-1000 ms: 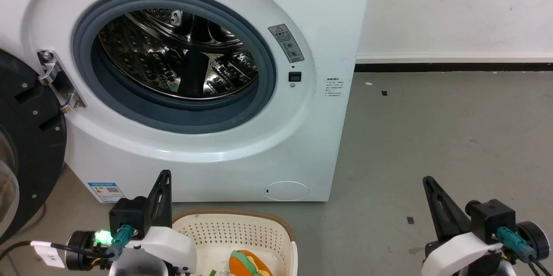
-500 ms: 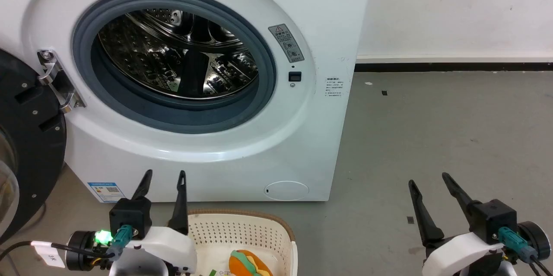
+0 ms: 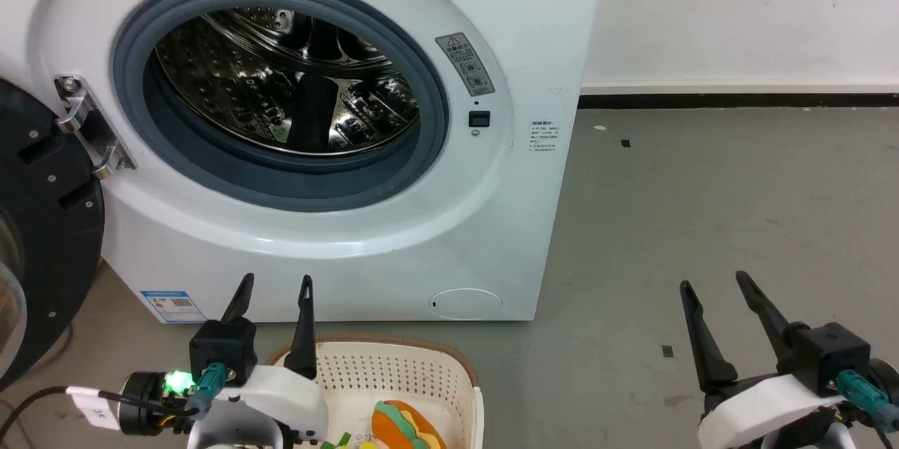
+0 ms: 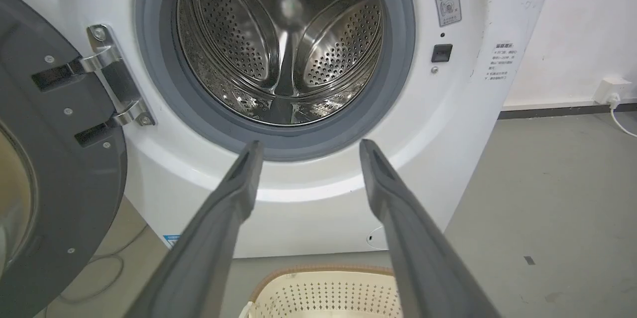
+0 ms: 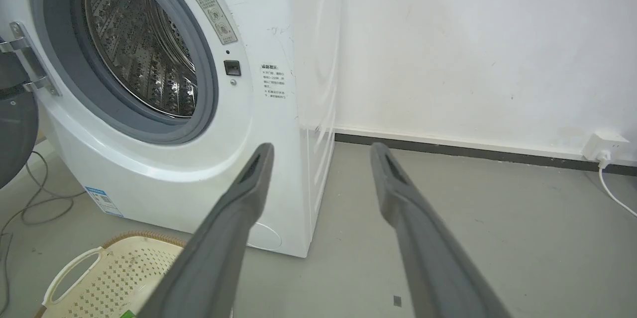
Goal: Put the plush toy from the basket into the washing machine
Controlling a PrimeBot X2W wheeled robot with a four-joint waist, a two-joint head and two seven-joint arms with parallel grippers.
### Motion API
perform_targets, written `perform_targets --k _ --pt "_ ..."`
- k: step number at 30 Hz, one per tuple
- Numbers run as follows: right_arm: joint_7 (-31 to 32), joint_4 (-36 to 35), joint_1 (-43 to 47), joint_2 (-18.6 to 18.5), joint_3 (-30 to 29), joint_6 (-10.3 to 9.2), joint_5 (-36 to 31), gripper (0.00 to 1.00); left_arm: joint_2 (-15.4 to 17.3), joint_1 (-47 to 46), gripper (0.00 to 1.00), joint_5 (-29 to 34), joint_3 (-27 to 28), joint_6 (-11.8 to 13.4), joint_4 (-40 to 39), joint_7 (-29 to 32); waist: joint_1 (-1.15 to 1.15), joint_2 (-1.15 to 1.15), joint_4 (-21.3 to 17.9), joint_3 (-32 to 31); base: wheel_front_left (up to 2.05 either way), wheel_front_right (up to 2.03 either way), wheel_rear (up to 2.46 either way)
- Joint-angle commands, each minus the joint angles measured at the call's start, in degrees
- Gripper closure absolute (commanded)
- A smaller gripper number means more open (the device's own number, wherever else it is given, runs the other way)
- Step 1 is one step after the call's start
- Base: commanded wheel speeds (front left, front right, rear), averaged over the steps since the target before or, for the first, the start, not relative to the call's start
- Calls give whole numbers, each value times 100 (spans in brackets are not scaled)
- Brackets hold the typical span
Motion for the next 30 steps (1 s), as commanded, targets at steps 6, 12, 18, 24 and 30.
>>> perform_targets --k 6,12,18,24,30 --pt "-124 -131 -120 0 -81 1 205 0 17 -342 0 -75 -98 -98 502 -120 0 0 -22 167 0 0 0" --pt "-195 -189 -251 -1 -130 1 307 0 17 -665 0 -129 -184 -205 1100 -167 0 0 -61 411 0 0 0" --pt "-266 -344 -438 -1 -177 1 371 0 15 -1059 0 -210 -255 -271 1704 -152 0 0 -103 767 0 0 0" --pt "-338 -534 -657 -1 -228 1 414 0 36 -1455 0 -276 -321 -309 2204 -103 0 0 -143 1215 0 0 0" --pt "-410 -742 -856 -1 -297 1 472 0 70 -1833 0 -298 -429 -321 2608 80 0 0 -153 1744 0 0 0"
